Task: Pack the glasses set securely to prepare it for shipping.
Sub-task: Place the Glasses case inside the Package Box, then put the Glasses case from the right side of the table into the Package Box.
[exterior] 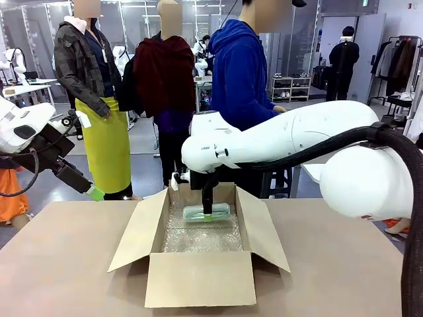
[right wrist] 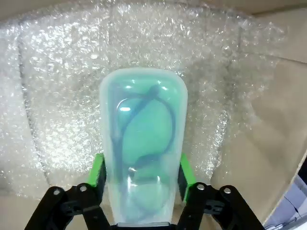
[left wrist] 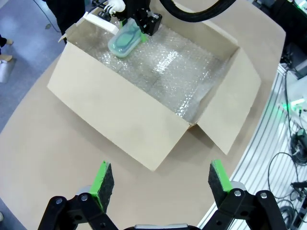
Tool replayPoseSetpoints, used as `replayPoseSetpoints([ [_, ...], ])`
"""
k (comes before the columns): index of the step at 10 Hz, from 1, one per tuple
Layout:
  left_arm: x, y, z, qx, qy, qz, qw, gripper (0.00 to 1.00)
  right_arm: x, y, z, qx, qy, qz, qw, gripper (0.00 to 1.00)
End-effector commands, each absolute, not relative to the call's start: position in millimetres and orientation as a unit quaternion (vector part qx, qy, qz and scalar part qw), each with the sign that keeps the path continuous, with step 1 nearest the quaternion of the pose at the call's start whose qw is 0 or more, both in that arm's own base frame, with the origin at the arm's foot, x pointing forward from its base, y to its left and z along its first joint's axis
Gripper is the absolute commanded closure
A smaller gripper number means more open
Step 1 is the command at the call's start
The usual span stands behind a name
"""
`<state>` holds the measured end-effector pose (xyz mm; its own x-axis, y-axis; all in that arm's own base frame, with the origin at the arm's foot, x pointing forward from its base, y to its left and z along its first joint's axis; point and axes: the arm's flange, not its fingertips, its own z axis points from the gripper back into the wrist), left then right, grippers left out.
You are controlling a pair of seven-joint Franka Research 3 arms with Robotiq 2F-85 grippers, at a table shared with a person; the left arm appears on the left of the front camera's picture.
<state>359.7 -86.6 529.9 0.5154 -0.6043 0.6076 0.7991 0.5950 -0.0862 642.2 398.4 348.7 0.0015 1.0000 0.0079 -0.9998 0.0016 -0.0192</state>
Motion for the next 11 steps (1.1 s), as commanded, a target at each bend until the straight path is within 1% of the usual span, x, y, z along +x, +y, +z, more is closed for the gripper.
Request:
replayPoseSetpoints([
  [1,360.0,-83.7,531.1,-0.186,-0.269,-0.421,0.846,0.0,640.8,399.4,368.9,0.011,-0.009,0.72,0.694,0.0],
  [2,360.0,-83.7,531.1,-0.186,-0.269,-0.421,0.846,0.0,634.1,398.1,373.3,0.015,0.002,0.721,0.692,0.0],
  [3,360.0,-83.7,531.1,-0.186,-0.269,-0.421,0.846,0.0,622.4,391.8,379.0,0.009,-0.007,0.702,0.712,0.0],
  [4,360.0,-83.7,531.1,-0.186,-0.269,-0.421,0.846,0.0,640.0,399.2,361.9,0.001,-0.01,0.71,0.704,0.0],
  [11,360.0,-83.7,531.1,-0.186,-0.269,-0.421,0.846,0.0,640.0,399.2,361.9,0.001,-0.01,0.71,0.704,0.0],
])
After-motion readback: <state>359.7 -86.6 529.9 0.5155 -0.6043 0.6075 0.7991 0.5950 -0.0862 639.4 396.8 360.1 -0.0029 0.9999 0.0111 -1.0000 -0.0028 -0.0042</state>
